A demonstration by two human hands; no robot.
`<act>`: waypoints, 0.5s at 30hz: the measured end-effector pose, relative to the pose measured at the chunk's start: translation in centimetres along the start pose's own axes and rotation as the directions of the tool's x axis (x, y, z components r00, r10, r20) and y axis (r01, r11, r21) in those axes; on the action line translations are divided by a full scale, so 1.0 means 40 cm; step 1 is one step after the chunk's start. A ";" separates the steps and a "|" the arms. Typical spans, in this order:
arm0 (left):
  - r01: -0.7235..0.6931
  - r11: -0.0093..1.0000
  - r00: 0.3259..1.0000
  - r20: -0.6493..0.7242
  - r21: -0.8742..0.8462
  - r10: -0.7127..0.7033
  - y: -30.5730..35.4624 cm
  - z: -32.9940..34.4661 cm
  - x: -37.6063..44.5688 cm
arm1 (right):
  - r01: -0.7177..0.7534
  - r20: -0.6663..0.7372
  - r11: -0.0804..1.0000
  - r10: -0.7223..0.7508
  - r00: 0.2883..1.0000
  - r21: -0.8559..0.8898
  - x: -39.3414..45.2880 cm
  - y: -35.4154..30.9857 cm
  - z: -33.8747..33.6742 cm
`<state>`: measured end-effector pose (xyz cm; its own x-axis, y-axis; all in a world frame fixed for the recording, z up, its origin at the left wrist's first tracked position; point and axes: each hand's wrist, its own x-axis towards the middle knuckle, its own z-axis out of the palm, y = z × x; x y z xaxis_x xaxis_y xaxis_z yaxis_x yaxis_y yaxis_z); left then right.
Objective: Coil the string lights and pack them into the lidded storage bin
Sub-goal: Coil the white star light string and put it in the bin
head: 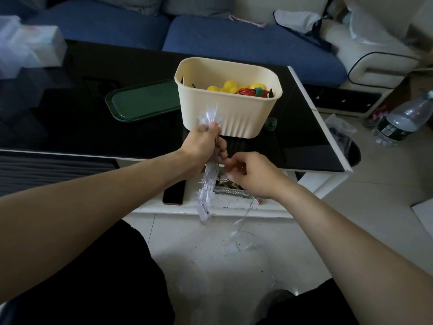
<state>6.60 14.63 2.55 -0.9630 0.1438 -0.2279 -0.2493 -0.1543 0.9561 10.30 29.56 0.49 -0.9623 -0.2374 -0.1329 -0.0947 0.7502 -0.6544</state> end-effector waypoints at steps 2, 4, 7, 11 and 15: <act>0.009 1.000 1.000 -0.001 -0.004 -0.009 -0.001 0.003 0.000 | 0.013 -0.055 0.999 -0.010 0.998 0.045 0.002 0.001 0.001; 0.013 1.000 1.000 -0.013 0.000 -0.013 -0.003 0.006 0.003 | 0.017 -0.087 0.997 -0.010 0.996 0.080 -0.001 -0.003 -0.002; 0.001 0.998 0.999 -0.047 0.059 0.002 -0.011 0.011 0.009 | 0.010 -0.106 0.981 0.011 0.994 0.195 -0.009 -0.008 -0.003; 0.072 0.995 0.997 -0.025 0.071 -0.070 -0.023 0.012 0.015 | 0.002 -0.061 0.956 0.017 0.998 0.293 -0.016 -0.012 -0.002; 0.114 0.976 0.992 0.029 0.184 -0.121 -0.035 0.012 0.014 | -0.028 0.085 0.976 0.010 0.996 0.217 -0.022 -0.009 0.003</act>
<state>6.48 15.41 1.16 -0.9225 0.1893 -0.3364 -0.3339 0.0459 0.9415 11.21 29.42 0.77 -0.9382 -0.2812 -0.2019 -0.0100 0.6049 -0.7962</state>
